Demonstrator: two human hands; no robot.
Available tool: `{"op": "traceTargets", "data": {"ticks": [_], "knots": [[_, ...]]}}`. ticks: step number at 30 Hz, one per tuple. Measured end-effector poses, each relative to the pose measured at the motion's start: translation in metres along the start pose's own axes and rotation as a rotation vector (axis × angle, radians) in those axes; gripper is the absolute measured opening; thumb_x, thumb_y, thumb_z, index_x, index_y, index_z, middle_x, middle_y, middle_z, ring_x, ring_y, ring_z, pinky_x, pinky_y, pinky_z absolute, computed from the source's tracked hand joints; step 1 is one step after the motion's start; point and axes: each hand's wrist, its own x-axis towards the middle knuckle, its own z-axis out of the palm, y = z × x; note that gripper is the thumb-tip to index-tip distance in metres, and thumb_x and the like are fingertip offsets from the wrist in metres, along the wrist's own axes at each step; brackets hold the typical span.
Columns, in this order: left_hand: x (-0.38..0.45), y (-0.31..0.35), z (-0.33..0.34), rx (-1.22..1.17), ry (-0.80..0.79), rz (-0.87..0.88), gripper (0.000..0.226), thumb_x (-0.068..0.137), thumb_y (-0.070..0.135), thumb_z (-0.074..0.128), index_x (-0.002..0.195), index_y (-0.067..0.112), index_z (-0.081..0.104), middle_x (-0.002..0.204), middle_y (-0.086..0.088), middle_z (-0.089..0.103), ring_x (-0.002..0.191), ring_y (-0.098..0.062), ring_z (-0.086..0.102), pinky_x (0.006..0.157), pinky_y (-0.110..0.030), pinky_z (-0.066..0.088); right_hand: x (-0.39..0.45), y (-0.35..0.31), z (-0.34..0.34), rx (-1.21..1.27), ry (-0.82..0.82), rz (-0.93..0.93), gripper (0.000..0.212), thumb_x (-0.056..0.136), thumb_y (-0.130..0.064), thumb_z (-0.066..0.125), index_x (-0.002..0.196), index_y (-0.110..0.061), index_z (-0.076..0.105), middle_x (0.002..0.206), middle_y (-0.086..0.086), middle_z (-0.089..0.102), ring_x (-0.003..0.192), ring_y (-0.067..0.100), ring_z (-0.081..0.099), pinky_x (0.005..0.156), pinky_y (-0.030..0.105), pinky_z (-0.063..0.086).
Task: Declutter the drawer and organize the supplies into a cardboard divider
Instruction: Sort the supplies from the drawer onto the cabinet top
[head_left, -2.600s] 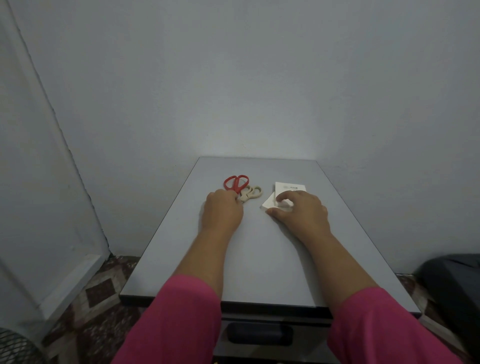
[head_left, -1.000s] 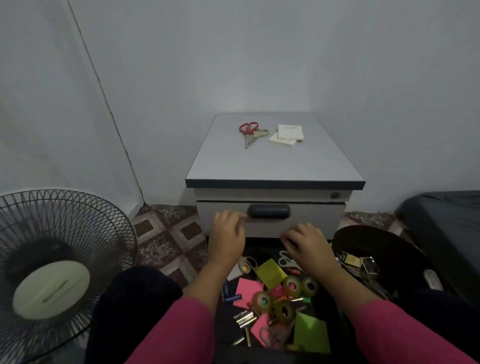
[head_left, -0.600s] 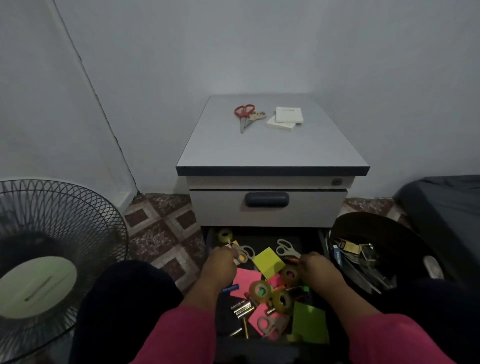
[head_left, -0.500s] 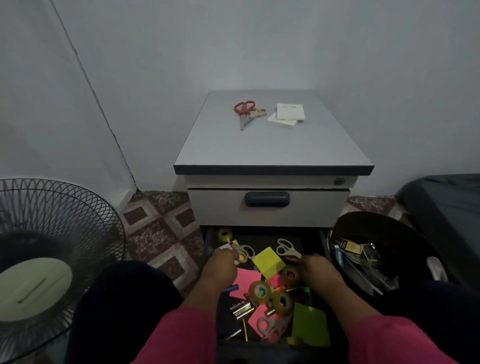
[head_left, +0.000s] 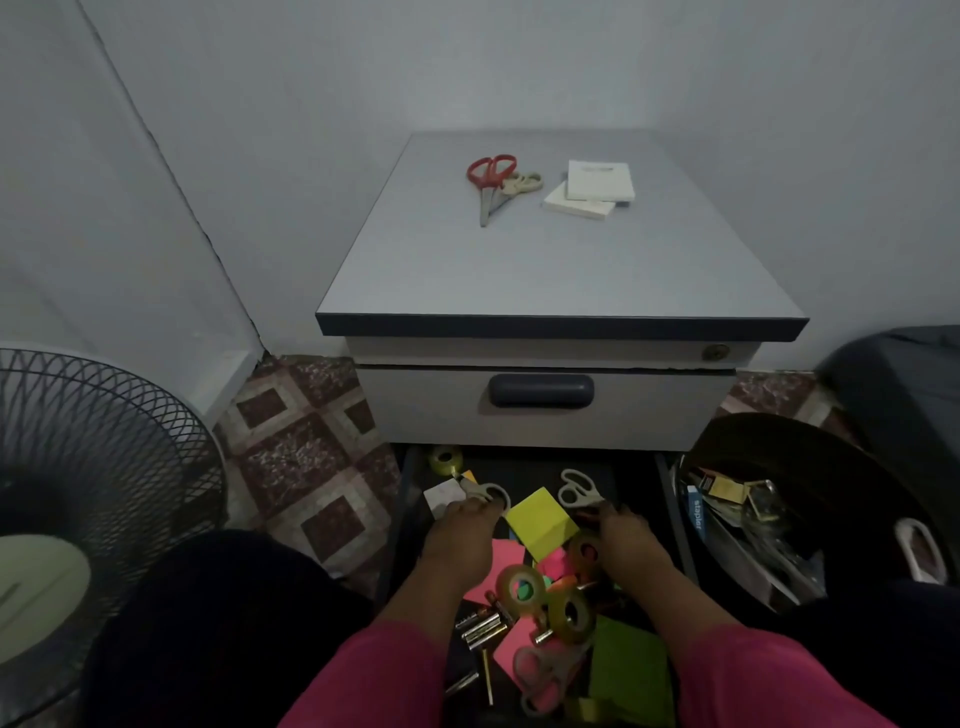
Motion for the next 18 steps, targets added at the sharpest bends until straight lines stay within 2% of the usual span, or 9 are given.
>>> {"op": "traceTargets", "data": {"ticks": [4,10,14,16,18], "knots": [[0.002,-0.002,0.005,0.042,0.024,-0.032,0.053,0.093,0.005,0.039,0.144,0.018,0.037,0.142,-0.011,0.037,0.126,-0.03,0.035,0.101,-0.035,0.034,0.007,0.0,0.001,-0.046,0.025,0.028,0.048,0.094,-0.017,0.051,0.139,-0.009,0.036,0.137,0.014,0.045,0.126,0.031,0.043,0.1,0.035,0.041],[0.007,-0.002,0.011,0.037,-0.009,-0.064,0.044,0.094,0.01,0.041,0.135,0.024,0.051,0.14,-0.012,0.037,0.128,-0.032,0.033,0.104,-0.037,0.034,0.006,0.002,-0.002,-0.043,0.058,0.082,0.035,0.095,-0.008,0.04,0.129,-0.008,0.049,0.131,0.014,0.049,0.121,0.028,0.048,0.095,0.031,0.043],[0.008,-0.003,0.011,0.029,-0.004,-0.054,0.041,0.095,0.009,0.041,0.132,0.022,0.055,0.136,-0.009,0.042,0.123,-0.029,0.038,0.101,-0.034,0.036,0.011,0.004,0.003,0.239,0.116,0.129,0.024,0.091,-0.014,0.053,0.112,-0.005,0.062,0.114,0.017,0.061,0.102,0.032,0.059,0.08,0.033,0.051],[0.008,-0.003,0.011,0.024,-0.011,-0.048,0.04,0.094,0.008,0.041,0.13,0.02,0.056,0.133,-0.009,0.045,0.12,-0.028,0.041,0.098,-0.035,0.038,0.01,0.002,0.0,0.445,0.159,0.127,0.022,0.093,-0.013,0.056,0.112,-0.004,0.064,0.109,0.016,0.064,0.098,0.031,0.062,0.072,0.028,0.046],[0.006,-0.005,0.012,0.022,-0.028,-0.045,0.037,0.094,0.008,0.042,0.127,0.018,0.055,0.13,-0.009,0.047,0.118,-0.028,0.043,0.097,-0.035,0.04,0.008,-0.001,-0.002,0.64,0.159,0.12,0.022,0.093,-0.008,0.058,0.113,-0.002,0.063,0.107,0.016,0.066,0.096,0.027,0.062,0.071,0.024,0.041]]}}
